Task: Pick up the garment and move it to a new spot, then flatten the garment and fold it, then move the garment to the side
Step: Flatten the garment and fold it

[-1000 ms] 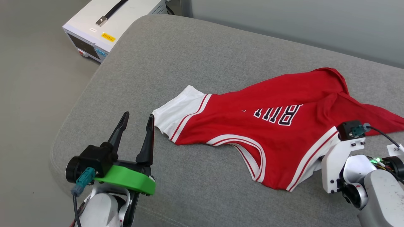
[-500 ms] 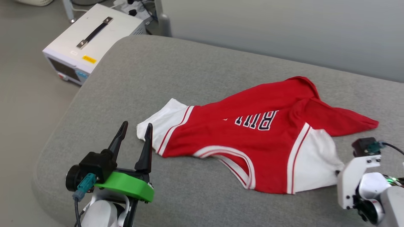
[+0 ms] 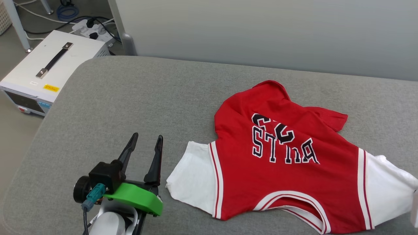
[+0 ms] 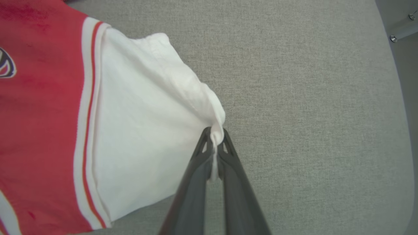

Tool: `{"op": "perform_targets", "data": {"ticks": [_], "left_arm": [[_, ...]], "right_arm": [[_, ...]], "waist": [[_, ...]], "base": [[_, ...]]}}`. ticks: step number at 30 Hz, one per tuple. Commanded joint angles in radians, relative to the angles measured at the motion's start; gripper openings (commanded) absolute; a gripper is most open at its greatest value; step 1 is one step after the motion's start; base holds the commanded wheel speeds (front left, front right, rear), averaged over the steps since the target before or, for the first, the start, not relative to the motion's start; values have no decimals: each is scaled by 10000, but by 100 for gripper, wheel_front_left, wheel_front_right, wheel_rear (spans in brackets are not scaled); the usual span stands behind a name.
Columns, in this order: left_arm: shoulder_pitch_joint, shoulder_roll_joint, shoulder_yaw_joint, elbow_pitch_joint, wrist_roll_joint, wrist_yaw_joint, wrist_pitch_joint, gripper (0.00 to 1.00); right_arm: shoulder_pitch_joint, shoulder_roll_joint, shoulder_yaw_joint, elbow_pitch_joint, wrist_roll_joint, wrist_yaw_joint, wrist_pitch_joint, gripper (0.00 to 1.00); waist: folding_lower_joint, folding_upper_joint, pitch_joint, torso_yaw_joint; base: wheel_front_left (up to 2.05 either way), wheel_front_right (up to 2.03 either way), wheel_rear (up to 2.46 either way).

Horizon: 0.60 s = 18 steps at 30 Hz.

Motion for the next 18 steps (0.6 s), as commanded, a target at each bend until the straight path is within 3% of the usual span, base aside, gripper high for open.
{"op": "perform_targets", "data": {"ticks": [1,2,13,18], "left_arm": [[128,-2,0,53,87,-25,-41,100],[109,5,-39,88,74,-25,-41,100],[235,218,-478,316,-223,-27,-41,100],[515,393,-979,493,-579,-28,71,100]], "right_arm": [[134,61,-167,-15,-163,-7,-144,84],[147,98,-307,-2,-283,-7,-325,100],[262,668,-317,-720,-446,-7,-3178,100],[779,1306,-333,-1492,-290,-7,-4530,100]], "waist": [[0,-1,18,-158],[0,-1,27,-179],[0,-1,-268,-305],[0,-1,-354,-342]], "base": [[0,0,0],[0,0,0],[0,0,0],[0,0,0]]}}
